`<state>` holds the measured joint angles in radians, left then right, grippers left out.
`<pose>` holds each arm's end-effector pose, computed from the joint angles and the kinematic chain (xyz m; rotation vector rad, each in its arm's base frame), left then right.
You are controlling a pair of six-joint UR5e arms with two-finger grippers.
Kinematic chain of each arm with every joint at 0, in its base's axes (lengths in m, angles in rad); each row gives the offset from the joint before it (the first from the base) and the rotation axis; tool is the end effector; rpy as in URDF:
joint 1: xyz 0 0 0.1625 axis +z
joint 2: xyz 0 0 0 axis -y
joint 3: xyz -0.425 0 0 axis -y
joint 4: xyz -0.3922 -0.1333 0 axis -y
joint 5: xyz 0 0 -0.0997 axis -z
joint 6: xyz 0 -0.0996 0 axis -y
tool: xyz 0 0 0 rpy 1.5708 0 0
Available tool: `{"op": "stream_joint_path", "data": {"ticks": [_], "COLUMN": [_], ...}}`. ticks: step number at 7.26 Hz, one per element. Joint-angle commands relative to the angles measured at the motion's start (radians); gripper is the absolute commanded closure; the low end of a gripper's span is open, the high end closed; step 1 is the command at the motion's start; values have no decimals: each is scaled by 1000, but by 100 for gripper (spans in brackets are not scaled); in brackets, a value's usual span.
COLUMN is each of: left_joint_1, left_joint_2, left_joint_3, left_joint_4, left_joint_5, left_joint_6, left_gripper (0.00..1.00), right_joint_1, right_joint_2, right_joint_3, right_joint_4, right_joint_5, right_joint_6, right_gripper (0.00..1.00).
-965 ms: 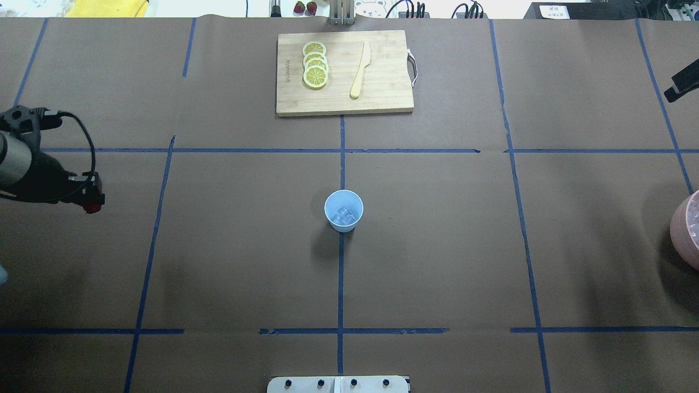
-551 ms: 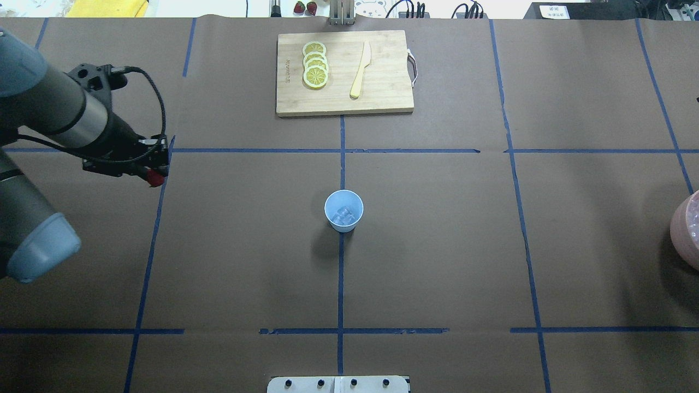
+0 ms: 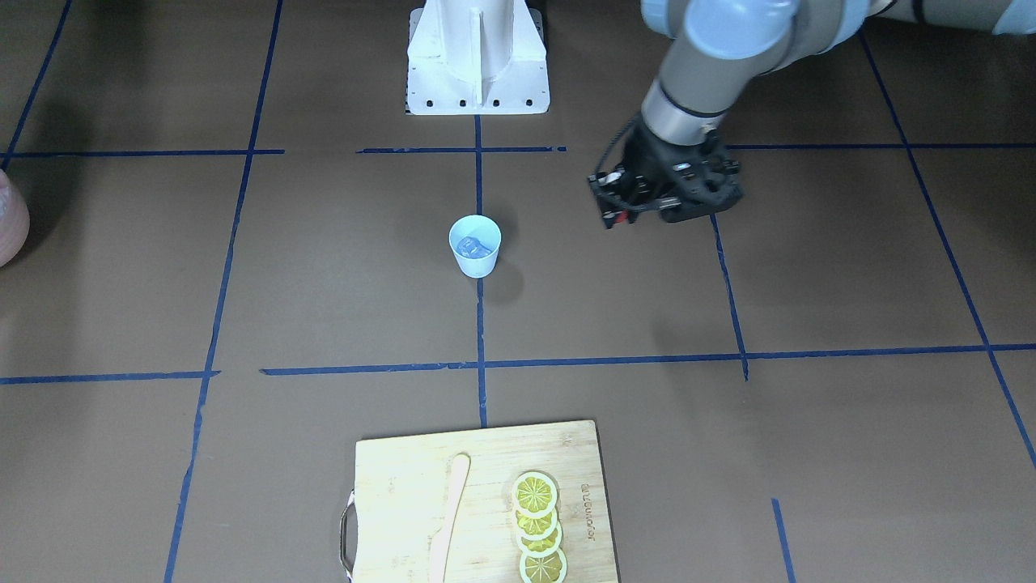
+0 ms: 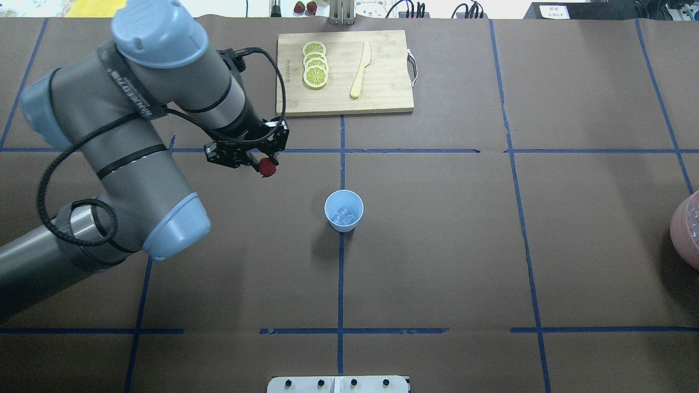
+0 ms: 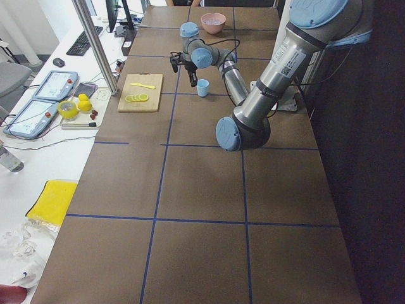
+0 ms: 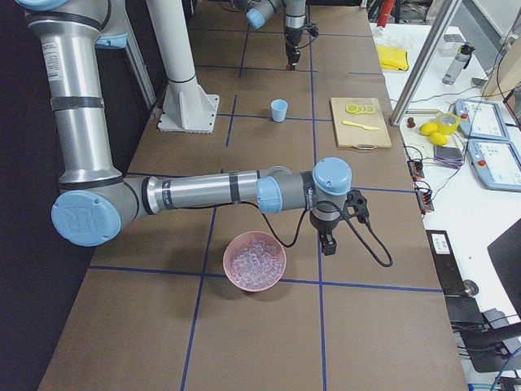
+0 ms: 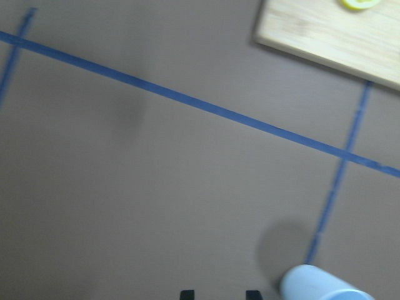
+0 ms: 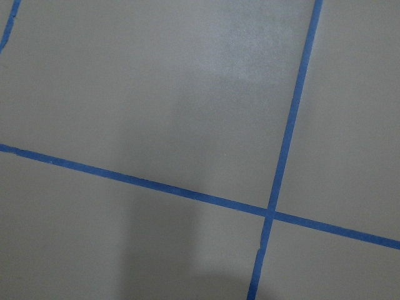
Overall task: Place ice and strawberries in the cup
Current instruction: 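Lift the strawberry with the left gripper and carry it over the cup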
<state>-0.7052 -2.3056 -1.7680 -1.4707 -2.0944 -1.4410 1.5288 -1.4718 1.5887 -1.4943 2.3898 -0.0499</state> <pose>0.4406 -0.4847 0.1474 -0.1213 0.9446 -0.3138 0.0377 -0.5445 0.5873 0.1859 -0.8164 -0.1657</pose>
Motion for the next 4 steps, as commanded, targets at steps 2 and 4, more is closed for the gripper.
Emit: {"op": "stream_joint_path", "data": {"ticks": [2, 4], "left_joint_1": [108, 148], "left_joint_2": [-103, -144], "left_joint_3": [117, 203], "left_joint_4": [-32, -80], "left_joint_5": [86, 132], "left_joint_6": [-61, -67], "left_gripper": [100, 100], "right_joint_1": [34, 36], "right_joint_2": [-21, -28], "right_joint_3": [-26, -26], "right_joint_4": [20, 19], "right_joint_5": [43, 42], "right_joint_6": [4, 7], "right_gripper": [1, 1]}}
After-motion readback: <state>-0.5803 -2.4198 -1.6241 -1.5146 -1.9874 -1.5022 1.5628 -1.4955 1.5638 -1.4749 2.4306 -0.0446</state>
